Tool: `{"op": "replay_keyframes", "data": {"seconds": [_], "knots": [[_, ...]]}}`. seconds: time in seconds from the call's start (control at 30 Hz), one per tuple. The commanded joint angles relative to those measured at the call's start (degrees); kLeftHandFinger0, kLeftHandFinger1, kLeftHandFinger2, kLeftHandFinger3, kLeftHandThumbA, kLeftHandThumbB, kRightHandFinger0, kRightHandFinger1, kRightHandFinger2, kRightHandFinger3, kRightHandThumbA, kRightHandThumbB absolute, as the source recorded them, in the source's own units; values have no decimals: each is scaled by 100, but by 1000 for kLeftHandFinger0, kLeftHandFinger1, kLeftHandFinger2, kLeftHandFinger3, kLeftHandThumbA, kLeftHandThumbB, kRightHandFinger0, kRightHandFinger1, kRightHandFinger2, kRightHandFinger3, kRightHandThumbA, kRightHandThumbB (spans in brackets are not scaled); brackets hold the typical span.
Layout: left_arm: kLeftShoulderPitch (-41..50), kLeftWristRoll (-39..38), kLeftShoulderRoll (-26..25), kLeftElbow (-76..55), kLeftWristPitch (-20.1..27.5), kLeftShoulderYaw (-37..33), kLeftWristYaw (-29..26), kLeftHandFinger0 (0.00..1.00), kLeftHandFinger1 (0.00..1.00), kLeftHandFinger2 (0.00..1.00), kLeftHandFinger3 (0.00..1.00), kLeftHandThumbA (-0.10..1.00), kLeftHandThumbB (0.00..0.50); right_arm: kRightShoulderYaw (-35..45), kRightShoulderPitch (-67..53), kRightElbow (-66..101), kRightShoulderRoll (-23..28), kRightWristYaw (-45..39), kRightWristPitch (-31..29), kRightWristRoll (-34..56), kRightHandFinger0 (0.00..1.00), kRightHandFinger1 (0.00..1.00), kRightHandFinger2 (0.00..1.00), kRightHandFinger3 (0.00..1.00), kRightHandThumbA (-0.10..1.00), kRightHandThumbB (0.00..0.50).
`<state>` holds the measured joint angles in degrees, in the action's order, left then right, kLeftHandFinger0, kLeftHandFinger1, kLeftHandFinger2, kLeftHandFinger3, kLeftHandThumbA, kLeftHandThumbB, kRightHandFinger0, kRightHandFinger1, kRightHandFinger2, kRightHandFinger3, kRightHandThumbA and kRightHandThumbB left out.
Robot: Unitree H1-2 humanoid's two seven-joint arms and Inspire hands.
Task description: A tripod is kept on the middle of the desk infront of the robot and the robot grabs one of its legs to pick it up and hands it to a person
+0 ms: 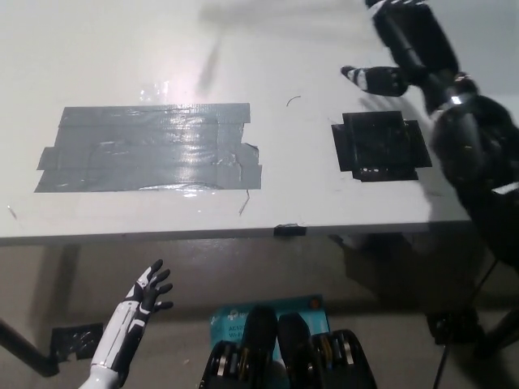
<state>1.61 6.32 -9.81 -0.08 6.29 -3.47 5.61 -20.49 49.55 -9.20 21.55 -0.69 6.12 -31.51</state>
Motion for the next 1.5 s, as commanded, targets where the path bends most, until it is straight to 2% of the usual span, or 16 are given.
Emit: {"op": "replay_keyframes", "data": {"seconds": [0.0, 0.13, 0.23, 0.3, 0.37, 0.57, 0.63, 0.67, 0.7, 0.83, 0.87, 1.0, 1.03, 1.13, 1.2, 1.47], "knots": [[-250, 27, -58, -161, 262, -30, 43, 845, 932, 1000, 1000, 1000, 112, 1463, -325, 4370, 946, -1540, 1835, 2942, 1000, 1000, 1000, 1000, 1000, 432], [-200, 54, -44, -123, 345, -32, 9, 908, 1000, 1000, 1000, 1000, 124, 1747, -1475, 5768, 946, -969, 1951, 3143, 1000, 1000, 1000, 1000, 1000, 351], [-177, 40, -26, -73, 362, -18, -13, 1000, 1000, 1000, 1000, 1000, 136, 1819, -2305, 6315, 833, -695, 1972, 3074, 1000, 1000, 1000, 1000, 1000, 336], [-144, -7, -10, -43, 379, -7, -11, 1000, 1000, 1000, 1000, 1000, 139, 1837, -2658, 6363, 731, -583, 1911, 3063, 1000, 1000, 1000, 1000, 1000, 342], [-134, -43, 7, -1, 414, -4, -10, 1000, 1000, 1000, 1000, 1000, 145, 1836, -3119, 6316, 467, -378, 1743, 3137, 1000, 1000, 1000, 1000, 1000, 316], [73, 47, 19, -43, 452, -36, -51, 1000, 1000, 1000, 1000, 1000, 147, 1617, -4401, 5326, -499, 197, 400, 3013, 1000, 1000, 1000, 1000, 964, 199], [294, 70, 38, -112, 469, -84, -42, 1000, 1000, 1000, 1000, 1000, 134, 1647, -4804, 5103, -781, 348, 55, 3073, 1000, 1000, 1000, 1000, 871, 156], [498, 79, 65, -162, 466, -135, -27, 1000, 1000, 1000, 1000, 1000, 134, 1700, -5177, 4661, -1115, 533, -422, 3093, 1000, 1000, 1000, 1000, 817, 100], [660, 78, 90, -177, 479, -172, -19, 1000, 1000, 1000, 1000, 1000, 134, 1749, -5442, 4372, -1354, 631, -729, 3108, 1000, 1000, 1000, 1000, 797, 90], [832, 77, 125, -110, 635, -177, -78, 1000, 1000, 1000, 1000, 1000, 137, 1830, -5819, 3717, -1955, 506, -1056, 3438, 1000, 1000, 1000, 1000, 723, 51], [916, 53, 140, -105, 693, -155, -106, 1000, 1000, 1000, 1000, 1000, 145, 1751, -5995, 3499, -2096, 475, -1167, 3309, 1000, 1000, 1000, 1000, 721, 19], [849, 29, 137, -100, 719, -85, -111, 1000, 1000, 1000, 1000, 1000, 145, 1563, -6197, 2763, -2413, 54, -1218, 3554, 1000, 1000, 1000, 1000, 713, 43], [790, 23, 145, -74, 737, -68, -117, 1000, 1000, 1000, 1000, 1000, 149, 1472, -6203, 2542, -2404, -100, -1168, 3535, 1000, 1000, 1000, 1000, 773, 51], [716, 5, 142, -91, 706, -42, -99, 1000, 1000, 1000, 1000, 1000, 149, 1480, -6166, 2270, -2405, -302, -1160, 3689, 1000, 1000, 1000, 1000, 809, 81], [666, 19, 135, -96, 714, -38, -89, 1000, 1000, 1000, 1000, 1000, 151, 1541, -6100, 2143, -2347, -353, -1203, 3728, 1000, 1000, 1000, 1000, 798, 66], [650, 30, 167, -169, 726, -45, -82, 1000, 1000, 1000, 1000, 1000, 136, 1603, -5967, 2013, -2172, -397, -1117, 3691, 1000, 1000, 1000, 1000, 809, 111]]}}
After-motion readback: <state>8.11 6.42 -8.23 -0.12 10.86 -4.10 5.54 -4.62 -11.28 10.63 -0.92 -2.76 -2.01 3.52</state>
